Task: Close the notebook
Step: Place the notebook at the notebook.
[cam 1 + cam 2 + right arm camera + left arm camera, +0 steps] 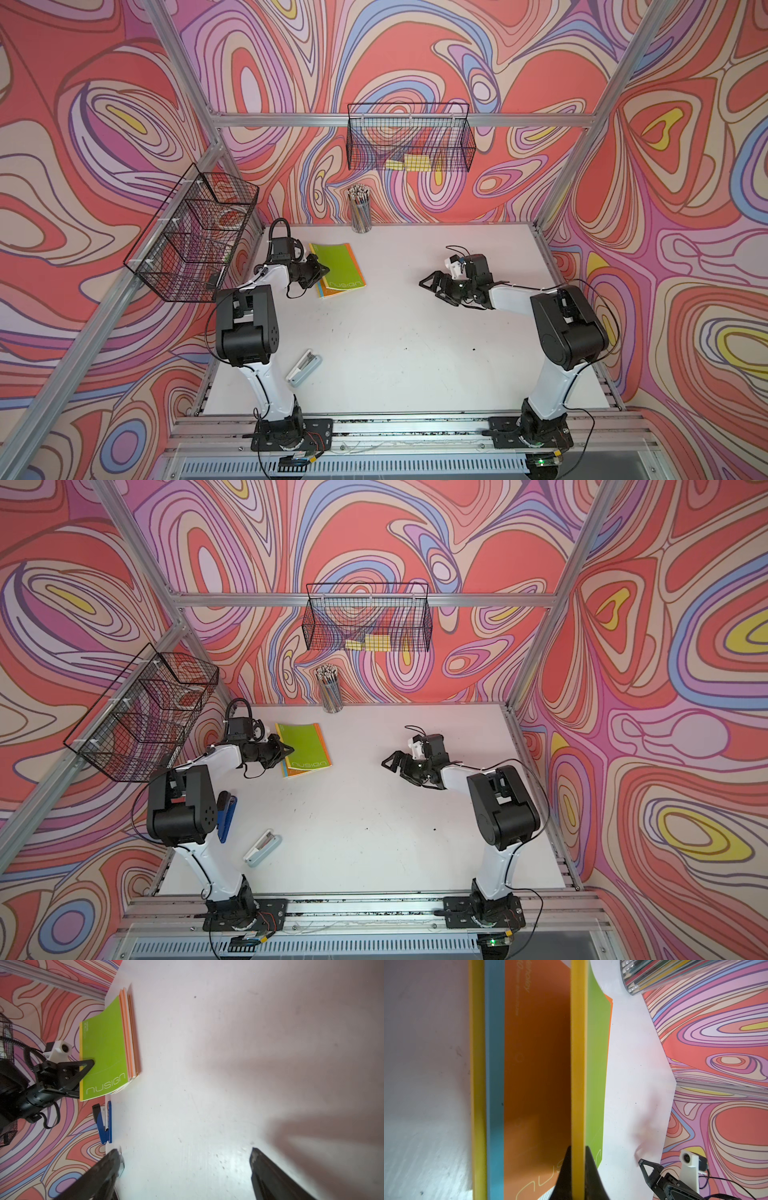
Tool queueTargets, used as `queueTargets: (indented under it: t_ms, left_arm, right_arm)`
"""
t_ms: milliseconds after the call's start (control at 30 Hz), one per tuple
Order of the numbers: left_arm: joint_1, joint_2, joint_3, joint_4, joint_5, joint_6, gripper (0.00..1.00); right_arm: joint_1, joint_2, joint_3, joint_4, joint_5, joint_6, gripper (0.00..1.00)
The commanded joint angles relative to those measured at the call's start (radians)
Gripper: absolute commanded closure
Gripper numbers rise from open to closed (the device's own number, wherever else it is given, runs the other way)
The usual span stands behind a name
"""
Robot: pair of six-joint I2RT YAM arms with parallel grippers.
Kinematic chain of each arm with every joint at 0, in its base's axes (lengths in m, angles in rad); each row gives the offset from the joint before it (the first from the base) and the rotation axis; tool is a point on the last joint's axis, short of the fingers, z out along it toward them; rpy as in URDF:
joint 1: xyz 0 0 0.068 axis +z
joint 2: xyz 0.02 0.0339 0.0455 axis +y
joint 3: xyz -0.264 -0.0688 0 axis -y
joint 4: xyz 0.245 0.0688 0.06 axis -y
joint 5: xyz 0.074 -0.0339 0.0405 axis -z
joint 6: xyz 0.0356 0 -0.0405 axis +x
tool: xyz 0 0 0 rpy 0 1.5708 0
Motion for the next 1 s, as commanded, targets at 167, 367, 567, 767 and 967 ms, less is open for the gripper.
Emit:
queueTargets:
  t_ms: [167,367,567,767,967]
  left_arm:
    - [0.005,0.031,0.072,-0.062,-0.042,0.074,1.00]
    - [0.006,0.039,0.068,-0.062,-0.066,0.096,1.00]
    - [0.005,0.070,0.072,-0.054,-0.059,0.103,1.00]
    - [0.002,0.095,0.085,-0.058,-0.070,0.106,1.00]
    - [0.002,0.103,0.096,-0.089,-0.107,0.128,0.98]
  right_arm:
    - [0.095,0.137,0.282,-0.044,-0.035,0.052,0.02]
    - [0.159,0.310,0.571,-0.070,-0.077,0.099,0.02]
    - [0.206,0.444,0.746,-0.016,-0.115,0.165,0.02]
    - [0.235,0.523,0.811,0.044,-0.143,0.232,0.02]
    - [0.241,0.529,0.785,0.068,-0.152,0.240,0.02]
